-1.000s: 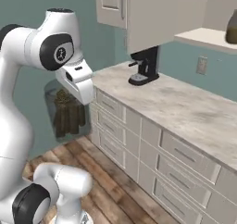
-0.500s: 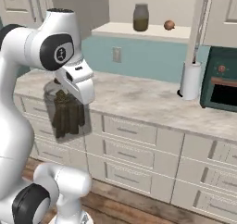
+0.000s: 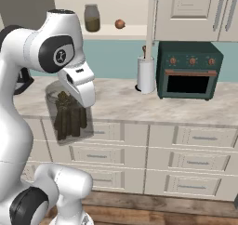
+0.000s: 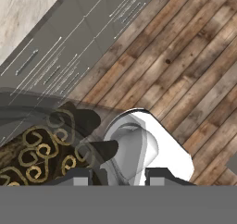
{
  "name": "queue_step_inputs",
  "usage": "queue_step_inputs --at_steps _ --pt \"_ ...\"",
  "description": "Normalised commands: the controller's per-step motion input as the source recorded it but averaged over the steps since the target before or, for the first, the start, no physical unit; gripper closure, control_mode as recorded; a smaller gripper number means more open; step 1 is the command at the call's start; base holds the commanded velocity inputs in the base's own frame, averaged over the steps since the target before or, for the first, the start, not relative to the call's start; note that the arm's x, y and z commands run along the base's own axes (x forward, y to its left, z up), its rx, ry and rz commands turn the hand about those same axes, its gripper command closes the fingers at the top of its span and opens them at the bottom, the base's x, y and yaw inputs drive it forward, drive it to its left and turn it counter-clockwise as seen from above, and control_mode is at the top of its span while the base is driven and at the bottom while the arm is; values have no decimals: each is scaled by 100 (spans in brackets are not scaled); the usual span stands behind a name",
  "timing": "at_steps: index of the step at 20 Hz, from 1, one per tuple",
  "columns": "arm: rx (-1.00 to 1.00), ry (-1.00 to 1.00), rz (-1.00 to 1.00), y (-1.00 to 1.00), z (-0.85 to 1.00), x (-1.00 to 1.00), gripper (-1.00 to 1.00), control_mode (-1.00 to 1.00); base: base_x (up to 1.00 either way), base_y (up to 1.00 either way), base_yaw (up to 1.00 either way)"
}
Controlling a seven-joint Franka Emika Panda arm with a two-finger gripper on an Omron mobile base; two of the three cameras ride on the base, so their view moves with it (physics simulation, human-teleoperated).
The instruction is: Pick the jar and jar from the dining table and place them in the open cabinet. Close the cabinet after placing the objects.
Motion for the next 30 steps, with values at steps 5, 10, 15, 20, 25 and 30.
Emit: queue_step_inputs --at_steps 5,10,15,20,25,30 --pt "0 0 0 0 0 0 100 100 30 39 -13" --pt "0 0 0 0 0 0 100 100 54 20 7" --pt "0 0 0 0 0 0 100 100 54 1 26" --pt "0 0 0 0 0 0 100 100 41 0 25" --pt "0 0 0 0 0 0 100 100 32 0 15" --pt "0 0 0 0 0 0 100 100 40 0 2"
